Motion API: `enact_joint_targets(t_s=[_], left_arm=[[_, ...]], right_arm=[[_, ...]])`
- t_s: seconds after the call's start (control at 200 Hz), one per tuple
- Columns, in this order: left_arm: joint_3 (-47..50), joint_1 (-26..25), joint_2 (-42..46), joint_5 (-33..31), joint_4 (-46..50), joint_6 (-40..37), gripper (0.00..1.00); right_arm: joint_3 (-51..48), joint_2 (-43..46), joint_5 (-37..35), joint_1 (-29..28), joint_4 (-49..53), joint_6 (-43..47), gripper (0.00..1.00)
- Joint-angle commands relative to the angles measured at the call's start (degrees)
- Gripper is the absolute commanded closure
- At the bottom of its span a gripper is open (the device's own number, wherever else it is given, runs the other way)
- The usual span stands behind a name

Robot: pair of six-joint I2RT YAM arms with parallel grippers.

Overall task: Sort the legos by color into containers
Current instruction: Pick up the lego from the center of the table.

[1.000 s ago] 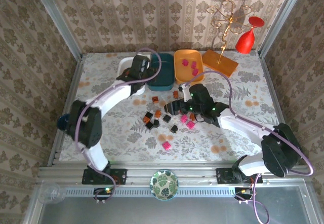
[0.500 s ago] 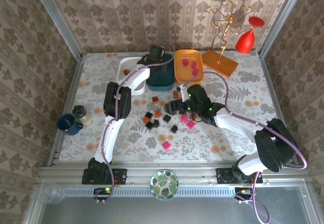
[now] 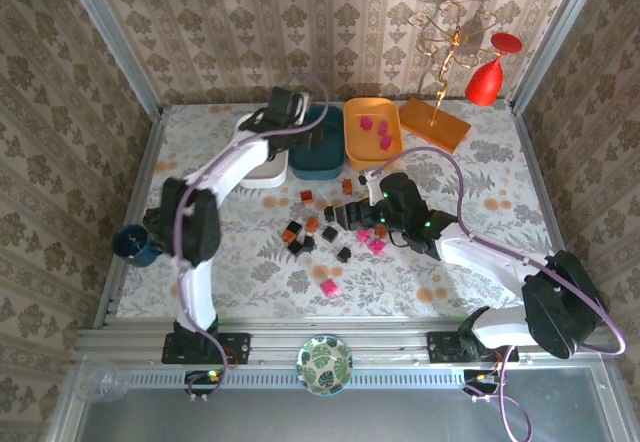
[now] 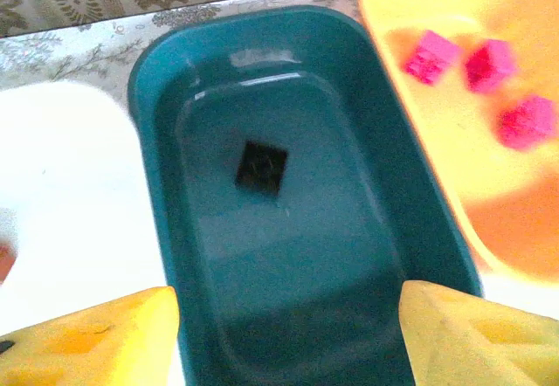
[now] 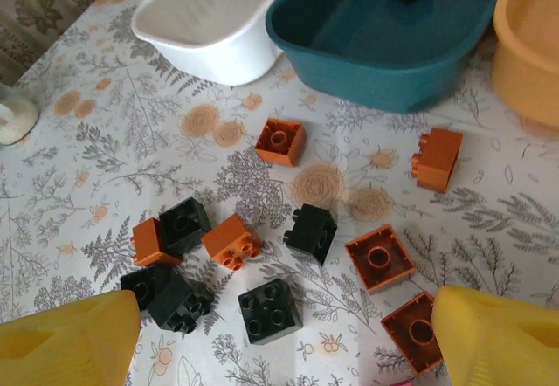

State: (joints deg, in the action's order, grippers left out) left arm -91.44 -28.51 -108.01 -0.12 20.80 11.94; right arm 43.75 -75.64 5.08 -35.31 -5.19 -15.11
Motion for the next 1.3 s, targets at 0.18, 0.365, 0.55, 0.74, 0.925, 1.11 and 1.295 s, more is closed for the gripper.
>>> enact_joint_targets(t_s=[0.18, 0.365, 0.55, 0.74, 0.925, 1.11, 1.295], left_arm=[[42.12, -4.94, 33.91, 4.20, -5.02, 5.94, 0.31], [56.72, -8.33, 42.35, 8.58, -5.71, 4.83, 0.28], [60.63, -12.15, 39.08, 7.41, -9.51, 3.61, 0.29], [59.68, -13.49, 31.64, 7.05, -12.69, 2.62, 0.30], [57.83, -13.94, 26.66, 5.97, -13.82, 1.33, 0.38], [56.31, -13.92, 24.51, 5.40, -14.86, 0.46, 0.45], [54.23, -14.08, 24.14, 4.96, -15.35, -0.60, 0.49]], right_arm=[[-1.82, 2.01, 1.24, -0.20, -1.17, 3.21, 0.12], [-1.24, 0.89, -0.73, -0.20, -0.29, 2.97, 0.12], [-0.77, -0.27, -1.47, -0.20, 0.06, 2.72, 0.12], [-0.77, 0.08, -2.05, -0.20, 0.46, 2.63, 0.12], [-0.77, 0.01, -2.53, -0.20, 0.63, 2.76, 0.12], [-0.50, -0.43, -2.52, -0.18, 1.01, 2.72, 0.12], [-0.24, -0.66, -2.60, -0.14, 1.24, 2.77, 0.12]])
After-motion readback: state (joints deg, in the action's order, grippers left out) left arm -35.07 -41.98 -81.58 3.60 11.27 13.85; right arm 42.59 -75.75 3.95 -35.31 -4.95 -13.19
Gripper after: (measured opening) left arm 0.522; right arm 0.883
